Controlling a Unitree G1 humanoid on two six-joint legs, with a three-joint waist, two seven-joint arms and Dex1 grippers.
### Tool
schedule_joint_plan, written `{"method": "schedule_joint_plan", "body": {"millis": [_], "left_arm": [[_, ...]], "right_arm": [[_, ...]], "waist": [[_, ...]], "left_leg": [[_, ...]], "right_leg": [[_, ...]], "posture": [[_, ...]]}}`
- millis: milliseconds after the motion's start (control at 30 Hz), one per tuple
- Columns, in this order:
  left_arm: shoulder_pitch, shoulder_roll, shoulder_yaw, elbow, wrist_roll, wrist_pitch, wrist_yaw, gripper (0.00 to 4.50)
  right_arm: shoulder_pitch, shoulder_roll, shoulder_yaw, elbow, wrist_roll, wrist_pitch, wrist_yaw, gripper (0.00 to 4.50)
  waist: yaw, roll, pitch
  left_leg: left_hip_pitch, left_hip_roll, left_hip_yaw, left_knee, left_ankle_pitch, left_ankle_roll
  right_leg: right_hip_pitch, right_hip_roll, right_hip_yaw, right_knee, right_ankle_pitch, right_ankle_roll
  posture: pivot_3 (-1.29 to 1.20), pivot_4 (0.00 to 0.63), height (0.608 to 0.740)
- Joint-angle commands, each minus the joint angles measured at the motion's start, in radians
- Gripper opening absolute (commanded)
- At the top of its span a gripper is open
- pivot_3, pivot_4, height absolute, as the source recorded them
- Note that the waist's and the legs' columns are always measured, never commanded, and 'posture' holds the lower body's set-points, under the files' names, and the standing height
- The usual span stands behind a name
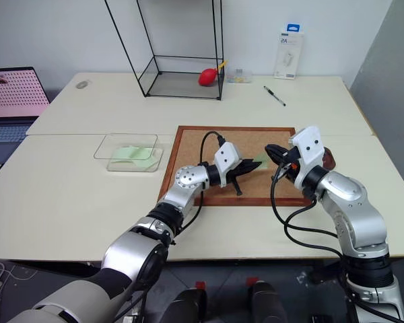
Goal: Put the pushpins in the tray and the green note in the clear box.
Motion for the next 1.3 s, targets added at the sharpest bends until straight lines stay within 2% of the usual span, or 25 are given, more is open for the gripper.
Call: {"method": "schedule_joint_plan", "body": {"millis": [33,200,467,567,767,933,1000,1033,1067,1300], "left_arm": [[0.003,0.001,-0.001,-0.018,0.005,-0.013,0.008,0.01],[0.010,0.003,0.002,-0.024,0.001,-0.008,0.012,0.01],[0.082,0.029,0.014,-0.155,-0.029,0.059,0.002,0.01],[0.128,0.049,0.004,-0.258,-0.028,0.102,0.001,0.01],[0.172,0.067,-0.004,-0.377,-0.030,0.181,0.010,0.01],[0.187,0.076,-0.006,-0.423,-0.029,0.216,0.022,0.01],[0.192,0.079,-0.007,-0.434,-0.029,0.225,0.024,0.00],[0.194,0.080,-0.008,-0.438,-0.029,0.227,0.024,0.00],[0.196,0.082,-0.009,-0.441,-0.030,0.230,0.025,0.00],[0.203,0.088,-0.014,-0.450,-0.033,0.239,0.027,0.00]], "right_arm": [[-0.028,0.005,-0.041,-0.055,0.038,0.018,-0.023,0.00],[-0.031,-0.005,-0.068,-0.046,0.037,0.024,-0.043,0.00],[-0.016,-0.100,-0.049,0.189,-0.172,-0.114,-0.119,0.00],[-0.079,-0.119,-0.012,0.423,-0.278,-0.206,-0.170,0.00],[-0.210,-0.104,0.050,0.766,-0.383,-0.366,-0.199,0.00],[-0.289,-0.098,0.069,0.960,-0.430,-0.459,-0.218,0.00],[-0.304,-0.094,0.066,1.001,-0.438,-0.477,-0.224,0.51],[-0.307,-0.094,0.064,1.012,-0.440,-0.482,-0.226,0.54],[-0.310,-0.094,0.063,1.021,-0.442,-0.487,-0.226,0.94],[-0.301,-0.097,0.044,0.993,-0.428,-0.483,-0.223,2.47]], "waist": [[0.000,0.000,0.000],[0.000,0.000,0.000],[0.000,0.000,0.000],[-0.005,0.000,0.000],[-0.005,0.001,0.000],[-0.002,0.001,0.000],[-0.001,0.001,0.000],[-0.001,0.001,0.000],[-0.001,0.001,0.000],[-0.004,0.001,0.000]], "left_leg": [[0.000,0.000,0.000,0.000,0.000,0.000],[0.000,0.000,0.000,0.000,0.000,0.000],[0.001,0.000,0.001,0.000,0.000,0.000],[0.001,0.000,0.001,0.000,0.000,0.000],[0.002,0.000,0.002,0.000,0.000,0.000],[0.001,0.000,0.002,0.000,0.000,0.000],[0.001,0.000,0.002,0.000,0.000,0.000],[0.001,0.000,0.002,0.000,0.000,0.000],[0.001,0.000,0.002,0.000,0.000,0.000],[0.001,0.000,0.002,0.000,0.000,0.000]], "right_leg": [[0.000,0.000,0.000,0.000,0.000,0.000],[0.000,0.000,0.000,0.000,0.000,0.000],[0.000,0.000,0.000,0.000,0.000,0.000],[0.000,0.000,0.001,0.001,0.000,0.000],[0.000,0.000,0.002,0.002,0.000,0.000],[0.000,0.000,0.002,0.001,0.000,0.000],[0.000,0.000,0.002,0.001,0.000,0.000],[0.000,0.000,0.002,0.001,0.000,0.000],[0.000,0.000,0.002,0.001,0.000,0.000],[0.000,0.000,0.002,0.002,0.000,0.000]], "posture": [[0.00,0.150,0.740],[0.00,0.150,0.740],[0.00,0.150,0.740],[0.00,0.150,0.740],[0.00,0.150,0.740],[0.00,0.150,0.740],[0.00,0.150,0.740],[0.00,0.150,0.740],[0.00,0.150,0.740],[0.00,0.150,0.740]]}}
